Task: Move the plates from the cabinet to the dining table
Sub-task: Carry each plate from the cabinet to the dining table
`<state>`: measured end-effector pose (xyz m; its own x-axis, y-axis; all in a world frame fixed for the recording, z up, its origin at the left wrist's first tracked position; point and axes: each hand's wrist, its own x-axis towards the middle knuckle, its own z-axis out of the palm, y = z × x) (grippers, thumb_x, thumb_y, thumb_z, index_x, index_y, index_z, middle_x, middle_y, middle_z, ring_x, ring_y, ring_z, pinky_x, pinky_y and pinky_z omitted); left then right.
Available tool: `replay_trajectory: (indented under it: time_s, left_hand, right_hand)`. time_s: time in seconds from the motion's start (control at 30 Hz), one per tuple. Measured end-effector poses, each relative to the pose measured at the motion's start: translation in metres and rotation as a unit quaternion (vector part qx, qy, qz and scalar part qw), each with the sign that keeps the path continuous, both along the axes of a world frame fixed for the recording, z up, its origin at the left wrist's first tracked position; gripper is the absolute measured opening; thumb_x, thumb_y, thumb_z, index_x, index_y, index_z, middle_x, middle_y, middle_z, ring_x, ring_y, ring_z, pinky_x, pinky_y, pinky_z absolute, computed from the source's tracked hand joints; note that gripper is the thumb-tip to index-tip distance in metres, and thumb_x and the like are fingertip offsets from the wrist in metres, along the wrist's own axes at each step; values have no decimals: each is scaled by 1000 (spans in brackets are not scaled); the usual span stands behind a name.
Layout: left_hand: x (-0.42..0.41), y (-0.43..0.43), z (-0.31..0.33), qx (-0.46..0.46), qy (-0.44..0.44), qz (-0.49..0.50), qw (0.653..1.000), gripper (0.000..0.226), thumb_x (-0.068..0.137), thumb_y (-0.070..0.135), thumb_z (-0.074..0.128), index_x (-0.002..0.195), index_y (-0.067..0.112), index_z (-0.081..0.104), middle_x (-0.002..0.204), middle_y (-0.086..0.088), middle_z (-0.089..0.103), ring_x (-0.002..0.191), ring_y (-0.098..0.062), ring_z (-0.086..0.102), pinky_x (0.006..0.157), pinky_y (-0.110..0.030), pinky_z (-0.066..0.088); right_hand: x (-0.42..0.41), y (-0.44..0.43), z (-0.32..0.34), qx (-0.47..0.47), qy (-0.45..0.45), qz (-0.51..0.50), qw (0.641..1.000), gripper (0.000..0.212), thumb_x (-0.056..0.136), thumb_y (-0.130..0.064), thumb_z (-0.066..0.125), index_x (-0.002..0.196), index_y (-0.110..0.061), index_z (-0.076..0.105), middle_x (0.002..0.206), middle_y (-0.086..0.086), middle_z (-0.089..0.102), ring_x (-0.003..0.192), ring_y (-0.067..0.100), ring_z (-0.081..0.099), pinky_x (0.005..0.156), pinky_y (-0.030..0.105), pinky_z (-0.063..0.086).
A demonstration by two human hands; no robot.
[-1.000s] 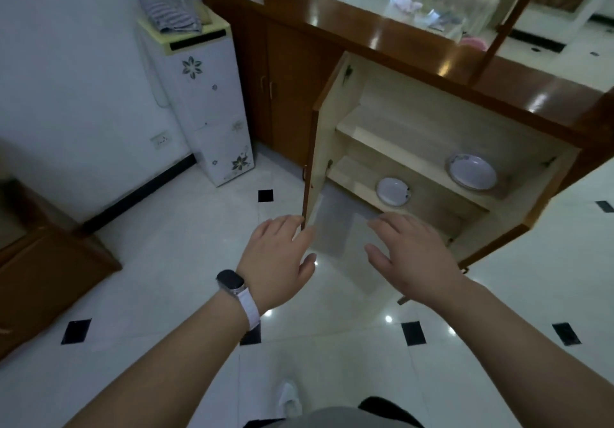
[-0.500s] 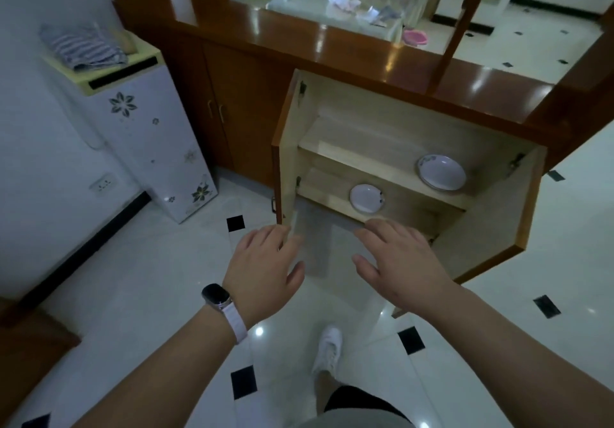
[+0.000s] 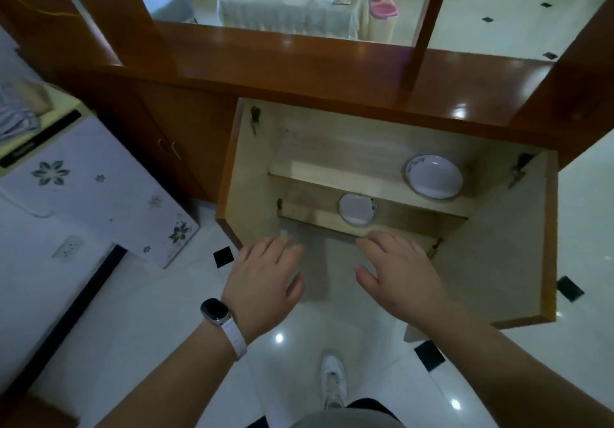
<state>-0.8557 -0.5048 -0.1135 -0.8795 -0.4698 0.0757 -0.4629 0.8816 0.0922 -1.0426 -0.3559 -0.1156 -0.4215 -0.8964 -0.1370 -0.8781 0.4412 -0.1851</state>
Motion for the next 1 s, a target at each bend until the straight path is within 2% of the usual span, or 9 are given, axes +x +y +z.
replay_trajectory:
  time_s: [0.17,0.4,0.57,0.73,0.87,1.0]
  left_hand:
    - [-49,-28,1,-7,8,-29,1000,39,84,37,56,118,18,62,121,-5,64,109,-24,59,91,-38,46]
    - [-99,-60,-7,-9,27,-111,993,38,81,34,54,113,16,65,115,-6,66,104,-26,61,86,-38,47]
    - [-138,-86,-18,5,12,-160,987,38,79,36,53,110,15,65,111,-7,66,101,-28,61,81,-38,48]
    - [-170,-114,-21,30,46,-206,977,40,82,39,50,112,18,66,113,-5,66,103,-27,59,83,-37,45]
    - [-202,-130,-21,29,59,-247,967,39,81,39,49,112,20,64,116,-4,66,106,-26,60,86,-38,47]
    - [-225,-137,-26,25,35,-289,956,40,80,39,50,111,19,65,115,-4,65,105,-27,60,86,-38,48]
  right_hand:
    - [-33,-17,0,-21,5,-39,999,51,87,-50,36,120,-20,60,121,4,62,106,26,59,89,41,45]
    - [-63,-26,1,-4,8,-102,995,47,89,-47,46,125,-20,60,125,4,61,115,25,57,95,42,44]
    - [-81,-33,-4,-7,7,-163,987,53,87,-50,37,123,-19,61,122,4,63,112,27,57,92,41,44]
    - [-83,-45,8,-44,55,-244,967,44,84,-46,44,109,-17,68,112,5,66,100,28,62,82,37,47]
    - [-89,-49,9,-25,69,-277,958,43,85,-45,53,118,-20,64,121,3,63,108,27,60,85,41,49]
    - [-95,-42,7,-18,83,-315,945,47,89,-48,50,125,-20,60,127,4,61,111,28,59,89,43,47]
